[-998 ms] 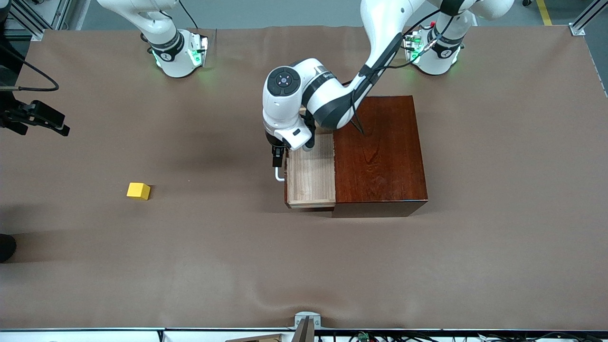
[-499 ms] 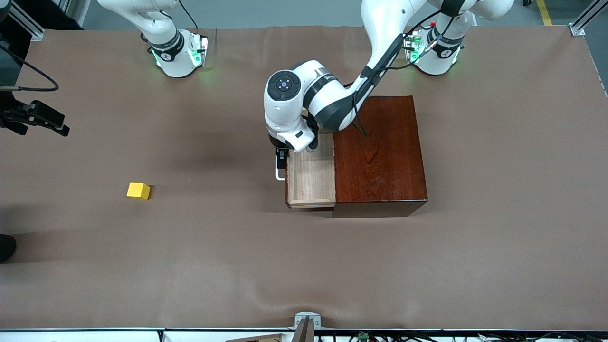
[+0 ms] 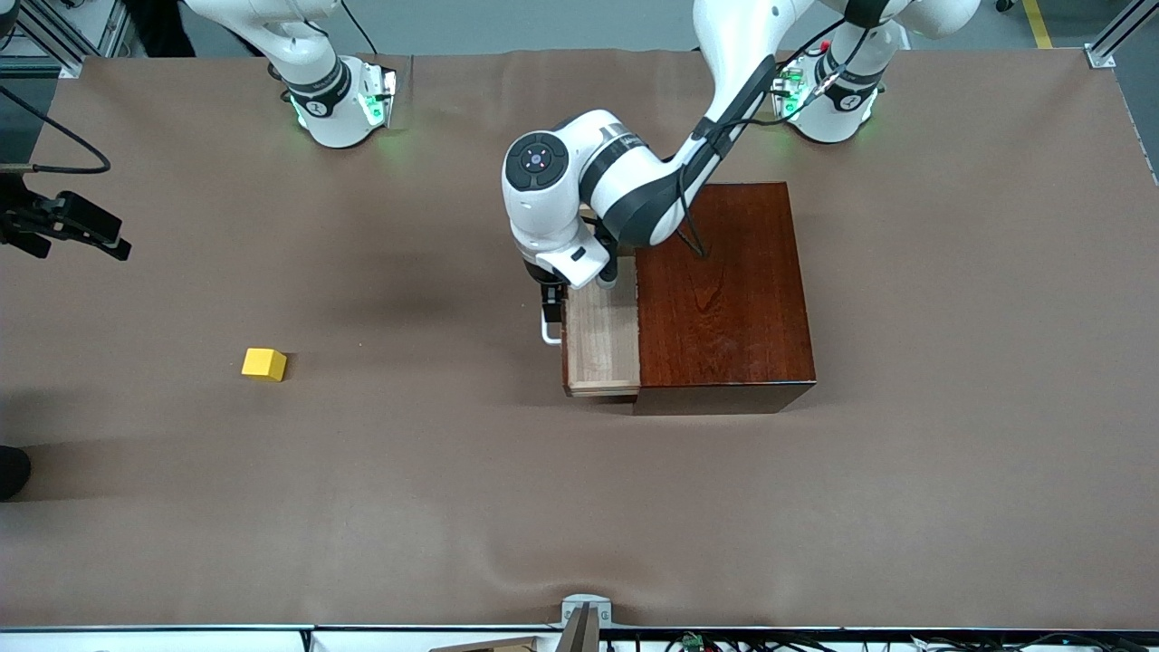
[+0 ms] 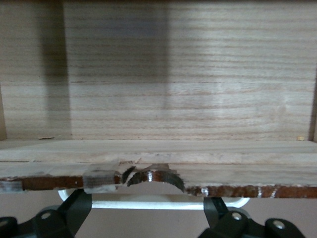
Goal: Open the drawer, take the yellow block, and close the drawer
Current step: 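Push the drawer into the box with the left gripper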
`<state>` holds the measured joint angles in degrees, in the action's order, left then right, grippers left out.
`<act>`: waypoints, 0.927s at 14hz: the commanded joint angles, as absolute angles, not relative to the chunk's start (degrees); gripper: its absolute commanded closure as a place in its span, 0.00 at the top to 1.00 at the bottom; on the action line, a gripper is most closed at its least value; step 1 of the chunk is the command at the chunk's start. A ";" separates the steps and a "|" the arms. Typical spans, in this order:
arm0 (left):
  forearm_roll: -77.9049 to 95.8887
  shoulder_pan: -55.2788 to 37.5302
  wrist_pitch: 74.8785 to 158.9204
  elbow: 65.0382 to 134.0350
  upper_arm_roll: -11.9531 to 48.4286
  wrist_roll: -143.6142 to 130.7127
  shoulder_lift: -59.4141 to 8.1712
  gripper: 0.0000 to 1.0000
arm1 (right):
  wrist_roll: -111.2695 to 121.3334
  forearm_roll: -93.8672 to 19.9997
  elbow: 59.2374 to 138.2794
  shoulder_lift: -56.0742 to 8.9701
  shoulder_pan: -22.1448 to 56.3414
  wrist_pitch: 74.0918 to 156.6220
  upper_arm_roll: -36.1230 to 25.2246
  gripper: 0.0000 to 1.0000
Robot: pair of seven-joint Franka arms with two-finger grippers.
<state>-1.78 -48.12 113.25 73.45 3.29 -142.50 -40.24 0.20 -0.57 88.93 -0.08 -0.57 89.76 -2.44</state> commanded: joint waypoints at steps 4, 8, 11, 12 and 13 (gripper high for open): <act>-5.80 -47.90 106.10 74.44 1.58 -143.61 -39.02 1.00 | 0.09 -0.62 88.86 0.70 -1.05 89.56 -2.20 1.00; -6.85 -47.72 103.01 74.62 -0.26 -143.53 -39.29 1.00 | 0.09 -0.62 88.86 0.70 -1.05 89.56 -2.20 1.00; -9.92 -47.72 102.39 74.62 -0.70 -143.53 -39.37 1.00 | 0.09 -0.62 88.86 0.70 -1.05 89.56 -2.20 1.00; -10.63 -47.72 101.61 74.53 -0.96 -143.44 -39.37 1.00 | 0.09 -0.62 88.86 0.70 -1.05 89.56 -2.20 1.00; -11.42 -47.72 101.43 74.53 -0.97 -143.44 -39.37 1.00 | 0.09 -0.62 88.86 0.70 -1.05 89.65 -2.20 1.00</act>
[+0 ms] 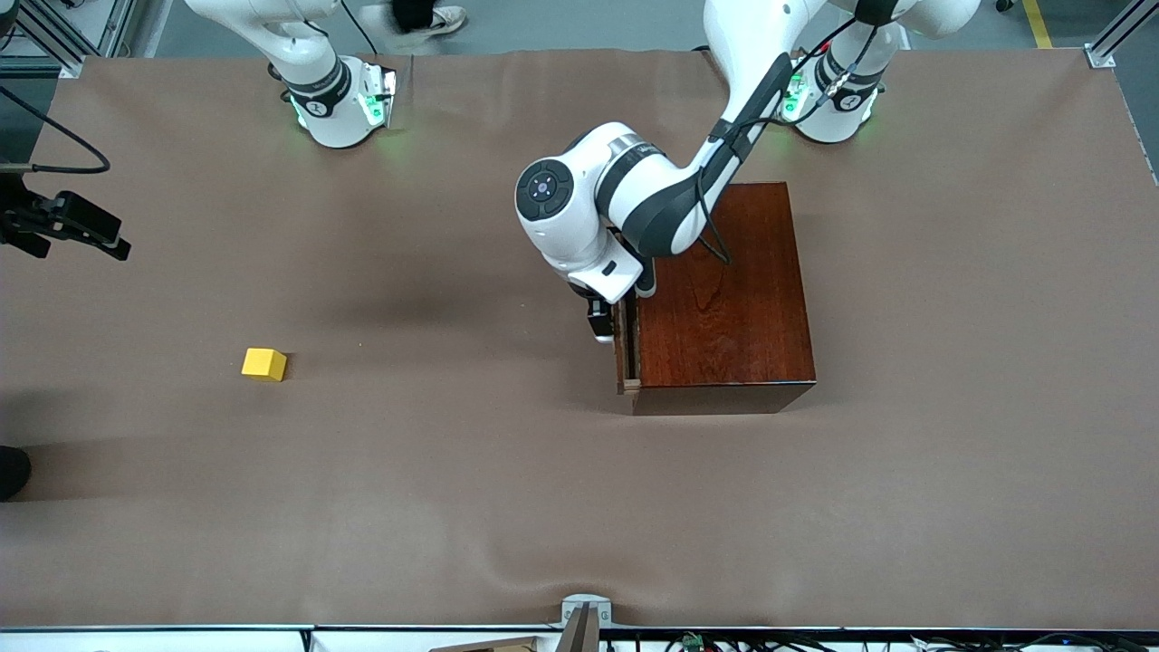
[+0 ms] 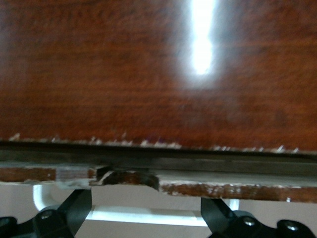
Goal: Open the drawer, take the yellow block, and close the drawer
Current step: 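Push the drawer into the box with the left gripper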
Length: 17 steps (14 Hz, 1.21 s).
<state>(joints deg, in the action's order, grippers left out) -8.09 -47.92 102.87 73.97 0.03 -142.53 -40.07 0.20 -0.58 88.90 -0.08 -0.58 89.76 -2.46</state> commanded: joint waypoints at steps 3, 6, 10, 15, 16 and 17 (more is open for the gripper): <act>-14.40 -47.72 100.90 74.53 -1.49 -143.44 -39.37 1.00 | 0.09 -0.53 88.86 0.70 -1.05 89.56 -2.20 1.00; -17.91 -47.90 100.37 74.62 -1.76 -143.35 -39.46 1.00 | 0.09 -0.62 88.86 0.70 -1.05 89.65 -2.20 1.00; -19.16 -47.90 99.05 74.53 -1.67 -143.26 -39.90 1.00 | 0.18 -0.44 88.86 0.70 -1.05 89.65 -2.20 1.00; -17.85 -48.69 99.23 73.04 -0.62 -143.70 -39.11 1.00 | 0.17 -0.44 88.77 0.70 -1.05 89.82 -2.20 1.00; -17.06 -48.69 99.40 72.69 -0.62 -143.61 -38.42 1.00 | 0.18 -0.35 88.77 0.70 -1.05 89.82 -2.20 1.00; -16.01 -48.26 99.58 72.25 -0.70 -143.53 -37.19 1.00 | 0.18 -0.44 88.77 0.70 -1.14 89.82 -2.20 1.00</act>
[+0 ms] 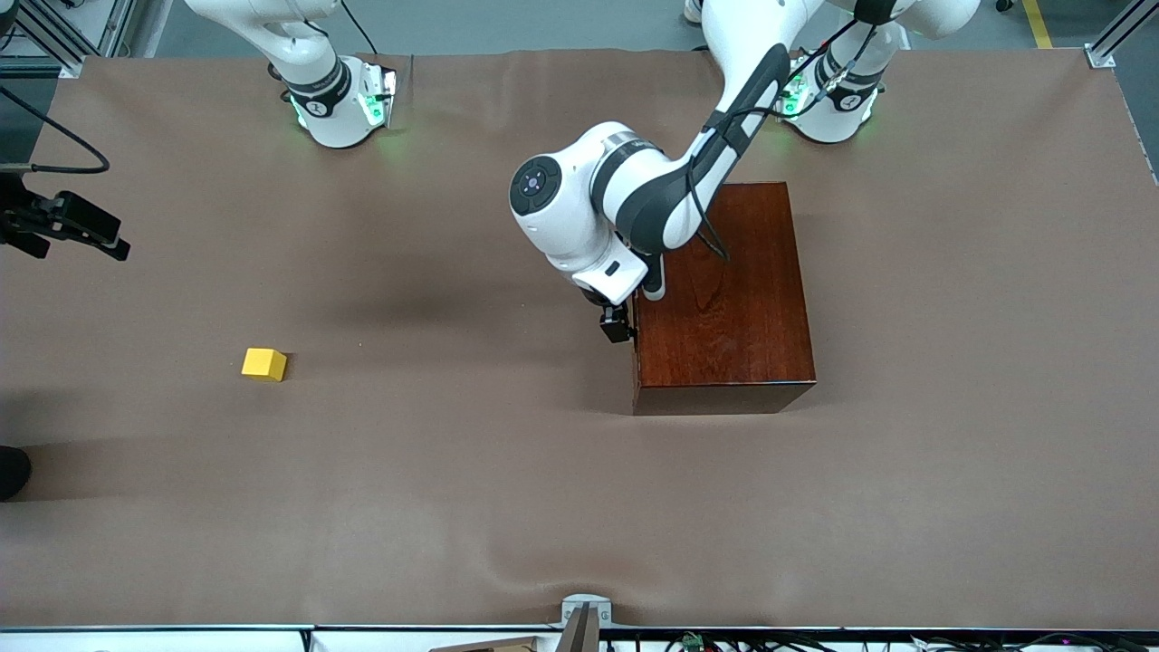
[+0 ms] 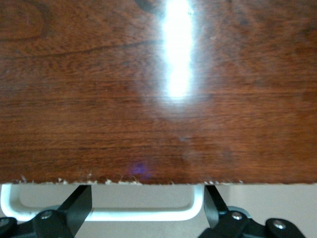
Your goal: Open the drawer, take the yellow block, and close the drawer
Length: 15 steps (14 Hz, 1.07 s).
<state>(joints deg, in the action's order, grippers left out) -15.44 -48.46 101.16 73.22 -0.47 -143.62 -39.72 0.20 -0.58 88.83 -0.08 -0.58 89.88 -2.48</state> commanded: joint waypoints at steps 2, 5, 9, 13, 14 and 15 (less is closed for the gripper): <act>-14.07 -46.42 100.02 72.16 -0.97 -143.09 -33.94 1.00 | 0.09 -0.44 88.42 0.62 -1.14 89.82 -2.20 1.00; -12.83 -42.99 100.55 72.16 -1.14 -141.16 -28.93 1.00 | 0.09 -0.44 88.16 0.62 -1.14 89.82 -2.20 1.00; -8.19 -32.73 100.46 72.51 -1.32 -132.22 -24.36 1.00 | 0.09 -0.53 87.89 0.62 -1.14 89.82 -2.29 1.00; -5.02 -22.08 100.55 72.95 -1.14 -121.23 -22.59 1.00 | 0.09 -0.53 87.89 0.62 -1.14 89.82 -2.20 1.00; -4.66 -19.71 100.55 73.21 -1.06 -118.68 -22.41 1.00 | 0.09 -0.53 87.89 0.62 -1.14 89.74 -2.28 1.00; -4.14 -17.51 100.55 73.21 -1.05 -115.96 -22.41 1.00 | 0.09 -0.53 87.89 0.62 -1.14 89.74 -2.29 1.00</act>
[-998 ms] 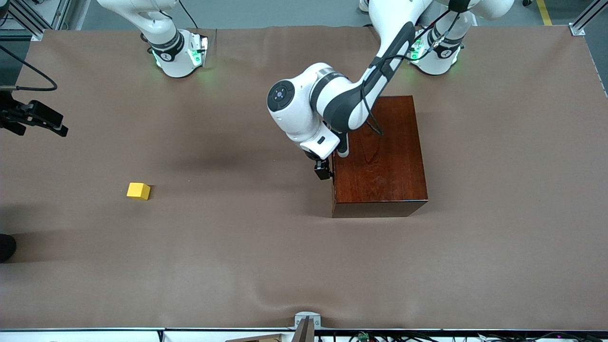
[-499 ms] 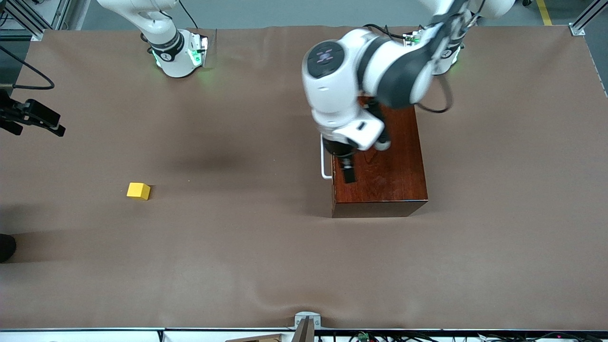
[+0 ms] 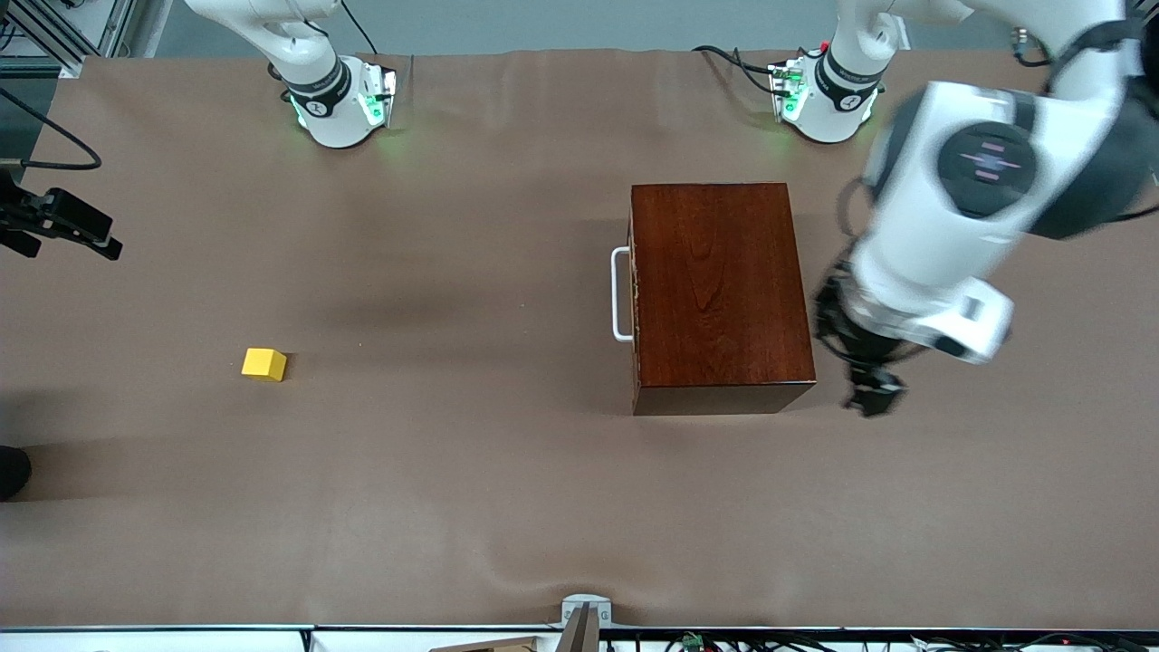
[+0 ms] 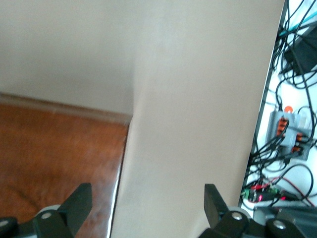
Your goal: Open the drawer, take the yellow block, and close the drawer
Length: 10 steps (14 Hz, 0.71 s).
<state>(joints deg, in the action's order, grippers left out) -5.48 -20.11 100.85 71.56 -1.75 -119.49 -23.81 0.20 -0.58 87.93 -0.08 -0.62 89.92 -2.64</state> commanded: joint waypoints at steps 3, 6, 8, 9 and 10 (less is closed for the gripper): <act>-2.29 -12.67 100.55 74.70 -1.05 -106.90 -21.54 1.00 | 0.09 -0.53 87.89 0.62 -1.14 89.82 -2.29 1.00; -2.02 -10.03 100.55 78.82 -1.05 -99.60 -18.12 1.00 | 0.09 -0.53 87.89 0.62 -1.14 89.82 -2.28 1.00; -1.93 -8.44 100.55 80.68 -0.97 -94.24 -16.27 1.00 | 0.09 -0.53 87.89 0.62 -1.14 89.74 -2.29 1.00; -1.93 -8.18 100.55 81.64 -1.05 -91.70 -15.48 1.00 | 0.09 -0.53 87.89 0.62 -1.14 89.82 -2.29 1.00; -1.93 -7.04 100.55 82.87 -0.97 -89.15 -14.51 1.00 | 0.09 -0.53 87.89 0.62 -1.14 89.82 -2.29 1.00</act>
<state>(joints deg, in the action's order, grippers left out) -2.97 -8.70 100.67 78.20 -1.57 -93.77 -18.53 0.20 -0.58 87.91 -0.08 -0.62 89.92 -2.65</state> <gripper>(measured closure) 0.000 0.000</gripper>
